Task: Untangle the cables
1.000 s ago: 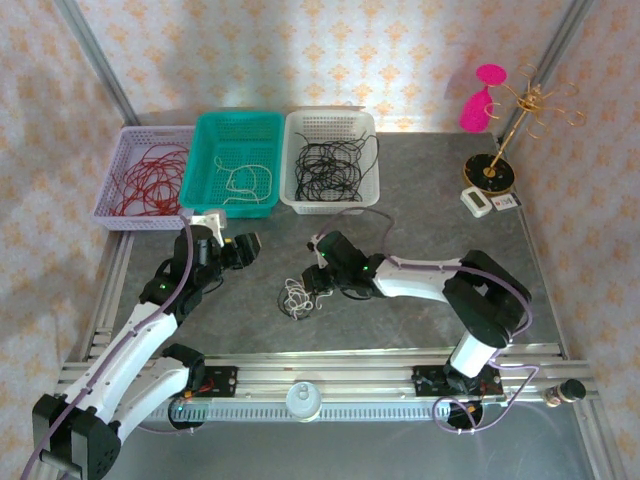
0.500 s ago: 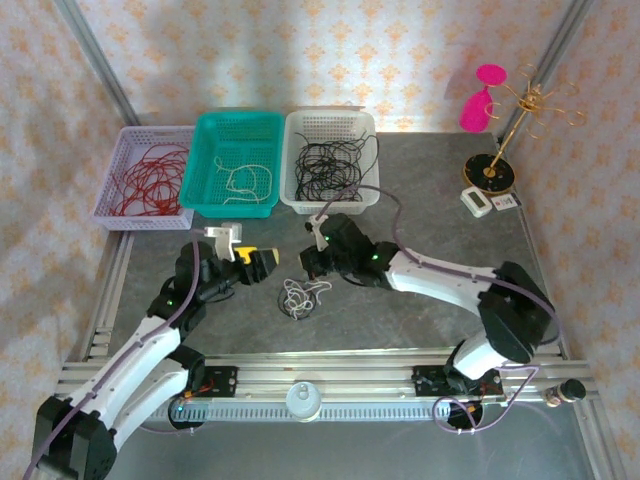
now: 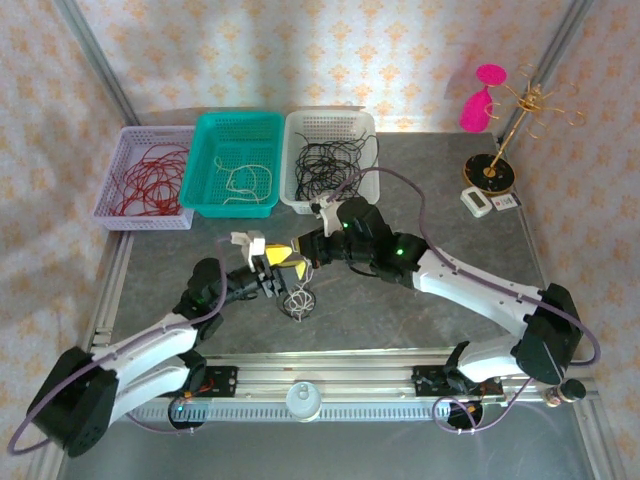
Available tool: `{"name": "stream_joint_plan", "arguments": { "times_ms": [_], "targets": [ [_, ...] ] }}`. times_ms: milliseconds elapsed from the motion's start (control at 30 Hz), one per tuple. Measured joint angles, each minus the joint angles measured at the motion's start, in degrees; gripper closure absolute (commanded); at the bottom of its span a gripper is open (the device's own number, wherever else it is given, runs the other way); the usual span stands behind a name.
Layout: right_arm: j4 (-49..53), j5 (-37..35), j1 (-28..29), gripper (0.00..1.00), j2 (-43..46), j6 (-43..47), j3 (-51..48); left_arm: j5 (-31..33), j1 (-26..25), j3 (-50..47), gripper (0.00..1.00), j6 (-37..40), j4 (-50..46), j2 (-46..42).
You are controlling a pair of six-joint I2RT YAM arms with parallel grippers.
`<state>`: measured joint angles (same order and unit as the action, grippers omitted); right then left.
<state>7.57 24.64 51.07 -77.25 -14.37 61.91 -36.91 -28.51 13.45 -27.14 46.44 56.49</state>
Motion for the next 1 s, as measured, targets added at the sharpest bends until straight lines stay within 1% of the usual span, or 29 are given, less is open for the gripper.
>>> {"name": "stream_joint_plan", "arguments": {
  "times_ms": [67, 133, 167, 233, 300, 333, 367, 400, 433, 500, 533, 600, 700, 800, 900, 1000],
  "targets": [
    [0.13, 1.14, 0.0, 1.0, 0.22, -0.61, 0.0, 1.57, 0.0, 1.03, 0.46, 0.46, 1.81, 3.58],
    [0.17, 2.23, 0.0, 1.0, 0.87, -1.33, 0.0, 3.85, 0.02, 1.75, 0.63, 0.22, 3.48, 6.34],
    [0.2, 2.54, 0.0, 1.0, 1.31, -1.53, 0.0, 4.59, 0.0, 1.86, 0.69, 0.28, 4.57, 7.34],
    [0.17, 3.21, 0.0, 1.0, 2.78, -2.4, 0.0, 5.95, -0.07, 1.9, 0.86, -0.39, 7.21, 9.01],
    [0.11, 3.72, 0.0, 1.0, 4.33, -3.04, -0.02, 7.21, -0.55, 2.01, 1.0, -0.96, 9.38, 9.9],
    [0.02, 3.89, 0.0, 0.99, 5.18, -3.39, -0.04, 8.04, -0.92, 2.23, 1.0, -1.22, 9.88, 10.05],
    [-0.02, 3.91, 0.0, 0.89, 5.79, -3.65, -0.09, 8.92, -1.2, 2.49, 1.0, -1.27, 10.08, 10.1],
    [-0.02, 3.89, 0.0, 0.73, 6.38, -3.85, -0.11, 9.77, -1.6, 2.91, 1.0, -1.38, 10.51, 10.08],
    [-0.02, 3.85, 0.0, 0.62, 6.93, -4.11, -0.22, 10.58, -1.9, 3.32, 1.0, -1.36, 10.64, 9.94],
    [-0.04, 3.19, 0.0, 0.52, 8.07, -3.78, -0.96, 11.91, -2.21, 3.87, 1.0, -1.51, 10.36, 9.4],
    [-0.07, 2.47, 0.0, 0.49, 9.14, -3.63, -1.88, 12.37, -2.21, 4.11, 1.0, -1.55, 9.81, 8.76],
    [-0.59, 1.18, -0.37, 0.47, 12.0, -3.19, -4.61, 12.81, -2.27, 4.52, 1.0, -1.6, 8.66, 7.34],
    [-3.19, -0.04, -2.95, 0.45, 17.29, -3.08, -10.78, 13.33, -2.54, 5.35, 1.0, -2.08, 6.54, 4.83],
    [-10.14, 0.33, -5.44, 0.45, 20.98, -3.15, -18.23, 13.35, -2.84, 6.97, 1.0, -2.69, 3.56, 2.36],
    [-18.05, 2.32, -5.6, 0.44, 22.14, -2.03, -25.86, 13.38, -2.91, 8.76, 1.0, -3.26, 0.85, -0.02],
    [-24.85, 4.66, -5.6, 0.44, 21.81, 1.64, -32.54, 13.35, -2.91, 10.1, 1.0, -3.96, -1.42, -2.45]
  ]
}}
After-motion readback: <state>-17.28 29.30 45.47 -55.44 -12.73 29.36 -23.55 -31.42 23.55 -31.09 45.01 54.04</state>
